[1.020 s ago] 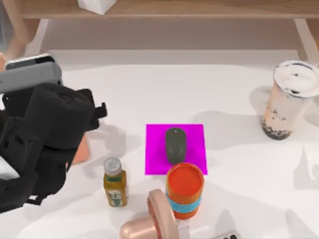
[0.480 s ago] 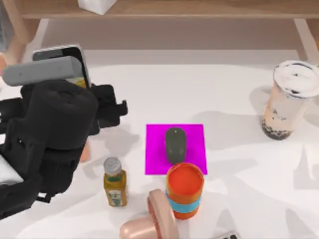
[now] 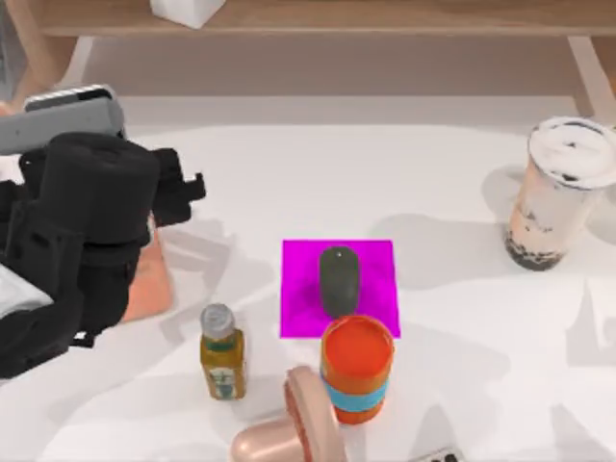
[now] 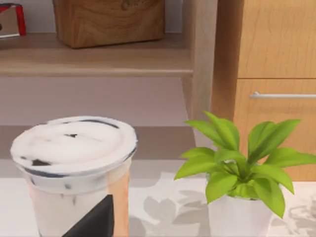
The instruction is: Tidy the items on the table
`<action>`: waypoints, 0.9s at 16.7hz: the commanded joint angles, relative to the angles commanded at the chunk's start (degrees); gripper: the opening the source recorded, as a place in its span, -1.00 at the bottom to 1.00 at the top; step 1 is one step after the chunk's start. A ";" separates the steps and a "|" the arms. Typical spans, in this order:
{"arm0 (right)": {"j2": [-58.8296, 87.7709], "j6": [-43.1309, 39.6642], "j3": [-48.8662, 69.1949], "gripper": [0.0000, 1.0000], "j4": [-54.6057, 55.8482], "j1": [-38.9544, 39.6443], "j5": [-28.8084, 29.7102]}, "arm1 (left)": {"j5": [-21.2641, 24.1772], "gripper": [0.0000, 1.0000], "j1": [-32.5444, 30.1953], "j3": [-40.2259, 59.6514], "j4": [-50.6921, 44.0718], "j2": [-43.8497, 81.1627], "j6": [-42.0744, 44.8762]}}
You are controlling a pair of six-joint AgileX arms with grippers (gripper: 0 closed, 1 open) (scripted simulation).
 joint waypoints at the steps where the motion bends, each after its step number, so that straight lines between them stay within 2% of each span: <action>1: 0.00 0.00 0.00 1.00 0.00 0.00 0.00 | -0.06 -1.00 0.71 -0.01 0.00 0.63 -0.07; 5: 0.00 0.00 0.00 1.00 0.00 0.00 0.00 | -0.06 -1.00 0.84 0.01 0.01 0.77 -0.09; 15: 0.00 0.00 0.00 1.00 0.00 0.00 0.00 | -0.06 0.51 0.84 0.01 0.01 0.77 -0.09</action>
